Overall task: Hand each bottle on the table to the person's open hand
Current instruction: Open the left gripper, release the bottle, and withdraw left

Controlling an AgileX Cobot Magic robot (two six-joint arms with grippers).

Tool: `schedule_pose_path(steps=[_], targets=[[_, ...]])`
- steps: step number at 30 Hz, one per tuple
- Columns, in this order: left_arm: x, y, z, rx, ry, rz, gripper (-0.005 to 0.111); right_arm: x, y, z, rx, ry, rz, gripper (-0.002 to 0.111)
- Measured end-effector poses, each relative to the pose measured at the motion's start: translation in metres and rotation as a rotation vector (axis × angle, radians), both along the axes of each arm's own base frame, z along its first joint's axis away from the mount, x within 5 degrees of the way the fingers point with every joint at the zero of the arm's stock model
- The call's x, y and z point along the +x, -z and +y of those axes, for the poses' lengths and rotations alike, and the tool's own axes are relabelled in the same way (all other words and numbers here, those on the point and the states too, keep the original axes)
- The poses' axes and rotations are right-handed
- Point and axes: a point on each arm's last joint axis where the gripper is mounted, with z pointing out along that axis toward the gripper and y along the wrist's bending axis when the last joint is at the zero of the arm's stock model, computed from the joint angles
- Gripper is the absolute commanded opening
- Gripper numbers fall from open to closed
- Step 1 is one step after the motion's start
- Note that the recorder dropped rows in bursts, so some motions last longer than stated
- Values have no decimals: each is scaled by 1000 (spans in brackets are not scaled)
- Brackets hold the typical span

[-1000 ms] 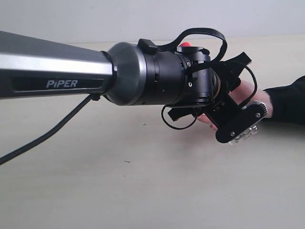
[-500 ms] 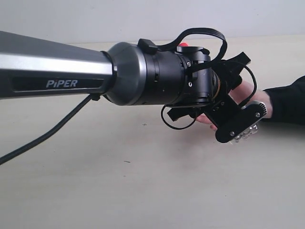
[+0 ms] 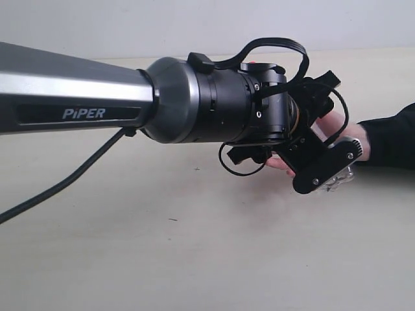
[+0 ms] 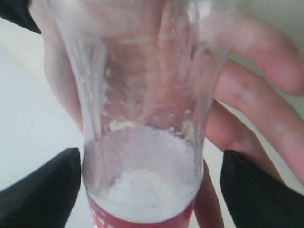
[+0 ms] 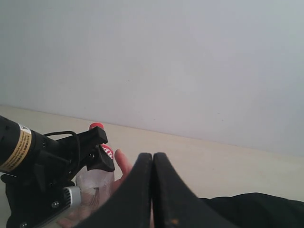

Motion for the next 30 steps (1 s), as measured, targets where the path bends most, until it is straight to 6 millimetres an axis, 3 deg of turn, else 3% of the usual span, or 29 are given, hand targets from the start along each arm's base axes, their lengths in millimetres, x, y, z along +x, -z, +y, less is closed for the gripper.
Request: schedule_pose_path(steps=[6,15,23,26,30], targets=[[0,-8,3,-8,-20,-6,77,0,0,0,0,0,0,0],[-2,-41,20,28,-121,-42,77,0,0,0,0,0,0,0],[-9,-83,31,-218,-311,-16,76,0,0,0,0,0,0,0],[-14,-105,38,-356,-398,3,67,0,0,0,0,0,0,0],[-21,-131,56,-416,-522,-2,37,0,0,0,0,0,0,0]])
